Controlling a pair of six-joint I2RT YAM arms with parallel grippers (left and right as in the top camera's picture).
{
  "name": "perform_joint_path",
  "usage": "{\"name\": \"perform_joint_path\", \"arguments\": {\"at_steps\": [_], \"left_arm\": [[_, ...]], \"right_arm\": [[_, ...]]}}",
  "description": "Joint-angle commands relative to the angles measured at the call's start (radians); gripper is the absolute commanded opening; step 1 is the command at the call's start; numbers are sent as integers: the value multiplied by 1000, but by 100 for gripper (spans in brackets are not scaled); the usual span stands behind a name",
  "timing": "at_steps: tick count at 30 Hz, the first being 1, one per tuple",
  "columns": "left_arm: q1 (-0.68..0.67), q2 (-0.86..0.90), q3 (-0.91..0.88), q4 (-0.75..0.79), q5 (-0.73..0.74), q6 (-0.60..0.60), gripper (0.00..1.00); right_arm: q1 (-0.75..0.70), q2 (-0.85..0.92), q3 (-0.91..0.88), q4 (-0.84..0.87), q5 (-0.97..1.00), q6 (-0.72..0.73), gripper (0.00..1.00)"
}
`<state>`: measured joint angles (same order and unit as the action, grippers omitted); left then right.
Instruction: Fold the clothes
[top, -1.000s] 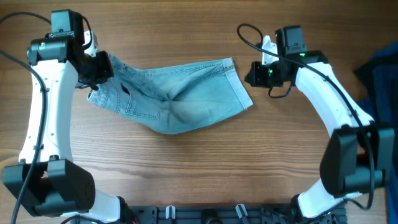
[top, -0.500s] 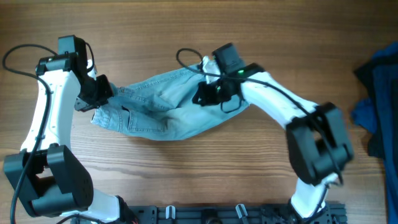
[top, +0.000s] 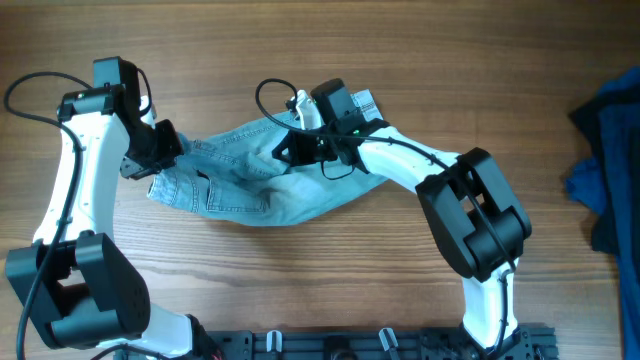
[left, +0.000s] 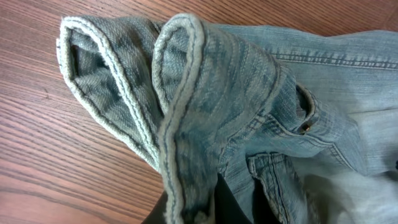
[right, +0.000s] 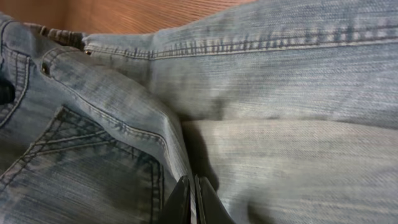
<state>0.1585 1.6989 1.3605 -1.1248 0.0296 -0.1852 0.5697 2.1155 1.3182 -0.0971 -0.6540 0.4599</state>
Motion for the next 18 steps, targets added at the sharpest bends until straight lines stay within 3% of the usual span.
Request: {"name": "perform_joint_path", "arguments": {"at_steps": [1,4,8,12,16,18], "left_arm": [[2,7,-7,-10,-70,-3,6],[2,7,-7,5,-33,-7,7],[2,7,-7,-32,90,-39,7],[2,7,-47,-77,94,-93,6],[2,7,-185,47,97,-113,5],[2,7,-235,98,98,-132,10]], "right_arm": [[-48,3,6,-67,-28,-96,4],[-64,-6,6,-184,-27,-150,4],[-42,15,2,-325,100,-50,5],[-38,41,2,-318,123,14,4],[-38,41,2,-315,138,13,4],[-37,41,2,-311,127,9,4]]}}
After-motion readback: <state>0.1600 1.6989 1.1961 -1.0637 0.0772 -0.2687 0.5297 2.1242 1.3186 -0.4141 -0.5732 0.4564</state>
